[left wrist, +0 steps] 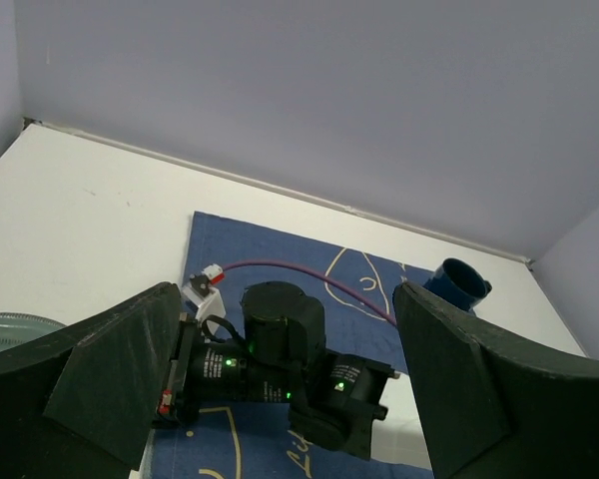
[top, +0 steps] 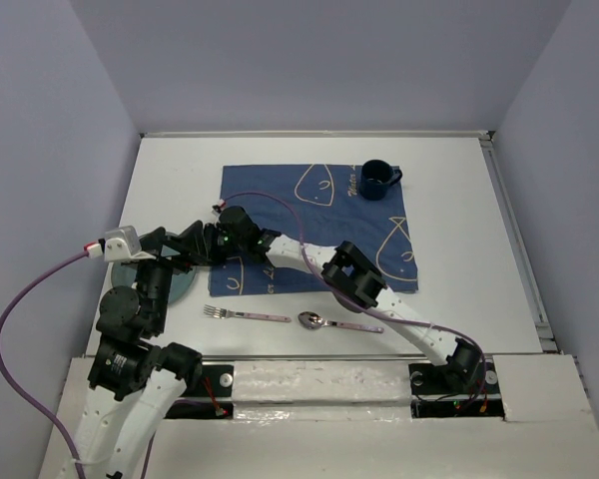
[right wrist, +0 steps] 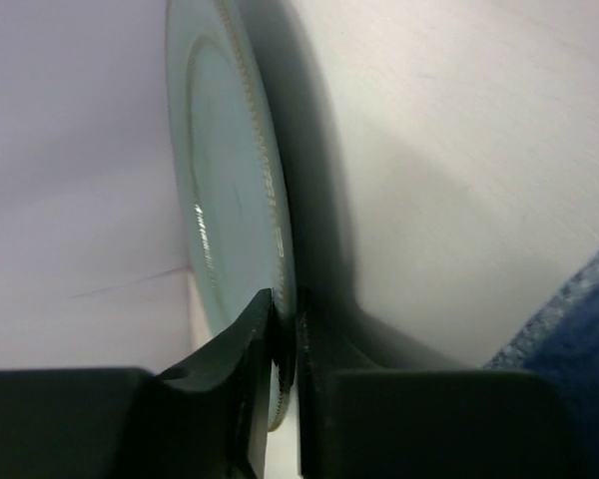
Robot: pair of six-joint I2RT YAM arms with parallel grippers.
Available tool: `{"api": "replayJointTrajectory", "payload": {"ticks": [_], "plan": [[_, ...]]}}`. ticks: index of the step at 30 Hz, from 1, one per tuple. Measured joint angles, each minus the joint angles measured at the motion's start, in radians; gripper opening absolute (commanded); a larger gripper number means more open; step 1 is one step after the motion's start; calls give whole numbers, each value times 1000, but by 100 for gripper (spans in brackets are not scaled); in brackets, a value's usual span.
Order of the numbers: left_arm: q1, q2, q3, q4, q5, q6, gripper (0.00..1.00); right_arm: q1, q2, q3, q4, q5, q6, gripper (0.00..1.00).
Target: Set the dinner table for one person
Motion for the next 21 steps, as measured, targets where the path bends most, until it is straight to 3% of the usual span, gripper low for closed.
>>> {"api": "replayJointTrajectory", "payload": {"ticks": [14,21], "plan": [[4,0,0,6,6,12,99,-2,11,-3,98,-31,71,0],[38,-15,0,9,17,14,99,-14,-54,-63,92,-6,-14,0]]}}
